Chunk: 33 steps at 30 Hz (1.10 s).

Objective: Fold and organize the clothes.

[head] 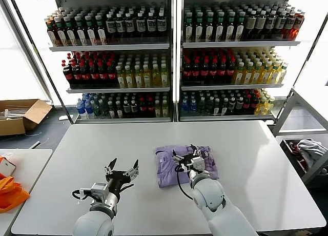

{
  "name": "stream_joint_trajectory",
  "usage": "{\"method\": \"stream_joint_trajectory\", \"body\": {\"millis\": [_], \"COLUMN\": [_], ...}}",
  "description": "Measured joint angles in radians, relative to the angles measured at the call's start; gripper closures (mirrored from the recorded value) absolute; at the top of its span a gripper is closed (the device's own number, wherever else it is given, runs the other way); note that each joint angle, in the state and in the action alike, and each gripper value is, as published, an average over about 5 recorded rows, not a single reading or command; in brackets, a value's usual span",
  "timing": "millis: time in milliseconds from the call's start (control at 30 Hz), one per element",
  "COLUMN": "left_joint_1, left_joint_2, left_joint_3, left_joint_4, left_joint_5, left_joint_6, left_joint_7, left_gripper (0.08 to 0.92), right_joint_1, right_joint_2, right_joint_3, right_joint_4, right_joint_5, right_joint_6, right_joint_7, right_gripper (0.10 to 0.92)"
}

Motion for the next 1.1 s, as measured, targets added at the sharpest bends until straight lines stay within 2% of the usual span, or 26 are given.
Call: {"method": "stream_joint_trajectory", "body": {"millis": [767, 1100], "left_joint_1": [0.075, 0.1], "left_joint_2": [-0.004, -0.018], "left_joint_3": [-0.014, -0.017], "left_joint_4": [-0.034, -0.057], "left_joint_5": [0.027, 0.055], "left_joint_6": [-0.026, -0.053], "left_joint_7": [0.02, 0.024], "left_gripper": [0.177, 0.177], "right_joint_1": [-0.029, -0.089], "right_joint_2": [0.081, 0.075], "right_joint_3": [0.035, 0.112], "right_joint_4": [-0.084, 0.033], "right_joint_5": [-0.039, -0.052], "right_joint_6": [0.076, 0.134], "right_joint_7": [0.001, 0.03], "right_gripper": [0.203, 0.203]}}
